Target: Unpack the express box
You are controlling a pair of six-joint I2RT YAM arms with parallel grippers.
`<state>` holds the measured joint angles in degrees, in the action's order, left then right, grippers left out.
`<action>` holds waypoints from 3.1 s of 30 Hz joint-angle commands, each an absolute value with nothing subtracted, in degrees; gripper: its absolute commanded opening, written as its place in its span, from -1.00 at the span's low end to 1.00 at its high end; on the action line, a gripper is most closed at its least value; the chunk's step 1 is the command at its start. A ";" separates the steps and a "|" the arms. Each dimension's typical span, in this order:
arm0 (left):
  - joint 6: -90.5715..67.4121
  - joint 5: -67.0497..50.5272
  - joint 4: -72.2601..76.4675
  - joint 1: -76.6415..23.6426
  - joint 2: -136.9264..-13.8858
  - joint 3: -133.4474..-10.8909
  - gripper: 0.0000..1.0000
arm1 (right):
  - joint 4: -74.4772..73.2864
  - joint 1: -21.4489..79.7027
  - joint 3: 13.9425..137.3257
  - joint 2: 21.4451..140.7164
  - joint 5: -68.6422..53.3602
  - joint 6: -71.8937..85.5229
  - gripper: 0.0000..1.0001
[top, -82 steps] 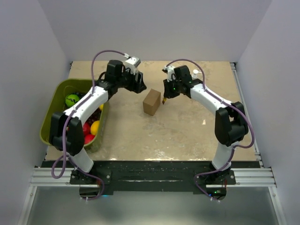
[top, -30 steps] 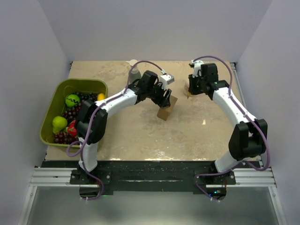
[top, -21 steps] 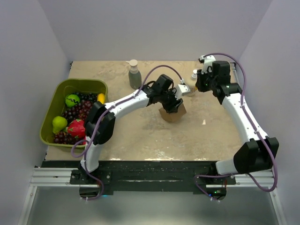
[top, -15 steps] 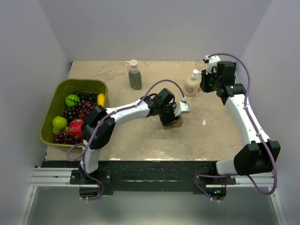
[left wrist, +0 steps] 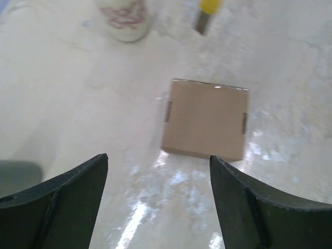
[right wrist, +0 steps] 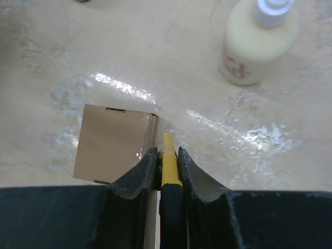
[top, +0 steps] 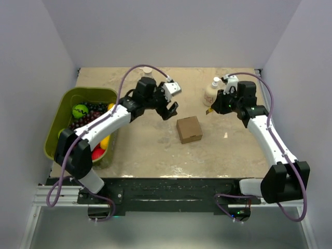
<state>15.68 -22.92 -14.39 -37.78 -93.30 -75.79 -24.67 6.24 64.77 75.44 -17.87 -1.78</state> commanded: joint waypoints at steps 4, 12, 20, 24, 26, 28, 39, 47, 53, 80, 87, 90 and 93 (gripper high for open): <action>6.52 -32.51 -6.69 -34.98 -96.76 -73.91 0.76 | -7.65 5.45 56.78 66.71 -24.60 10.10 -1.00; -6.49 -39.55 3.78 -34.10 -109.15 -77.87 0.78 | -7.65 5.54 56.60 67.68 -23.66 10.55 -1.00; -11.07 -40.08 7.12 -34.01 -116.18 -79.45 0.78 | -12.83 5.80 58.36 68.72 -20.83 5.46 -1.00; -11.34 -38.50 5.54 -33.84 -118.74 -80.68 0.72 | -11.52 7.20 56.69 69.61 -15.65 3.78 -1.00; -11.34 -35.53 4.40 -33.93 -119.09 -80.60 0.69 | -11.08 9.22 56.77 70.31 -10.84 2.03 -1.00; -12.13 -34.28 4.22 -33.49 -119.09 -79.81 0.64 | -10.90 11.85 57.65 71.19 -8.62 -2.34 -1.00; -16.52 -33.05 4.75 -30.86 -113.47 -71.46 0.38 | -18.96 16.08 71.27 84.53 -12.21 -7.82 -1.00; -13.02 -33.22 2.99 -28.65 -107.23 -69.70 0.36 | -14.41 16.61 76.02 89.46 -14.67 -7.38 -1.00; -11.07 -42.68 7.55 -28.65 -108.36 -72.50 0.70 | -17.67 16.79 76.56 88.87 -13.89 -7.03 -1.00; -11.16 -37.71 5.80 -29.45 -116.20 -71.38 -0.34 | 0.97 17.93 54.40 72.85 -10.54 -0.44 -1.00; -9.58 -40.69 6.76 -27.51 -113.64 -68.11 -0.38 | -1.04 18.54 57.65 77.77 -23.09 -3.32 -1.00; -9.94 -42.01 7.04 -28.12 -115.13 -69.95 -0.34 | -0.26 18.63 56.87 78.13 -27.59 -4.57 -1.00; -8.97 -41.40 5.89 -28.48 -116.36 -71.71 -0.33 | 3.16 18.81 56.60 78.49 -24.71 -3.61 -1.00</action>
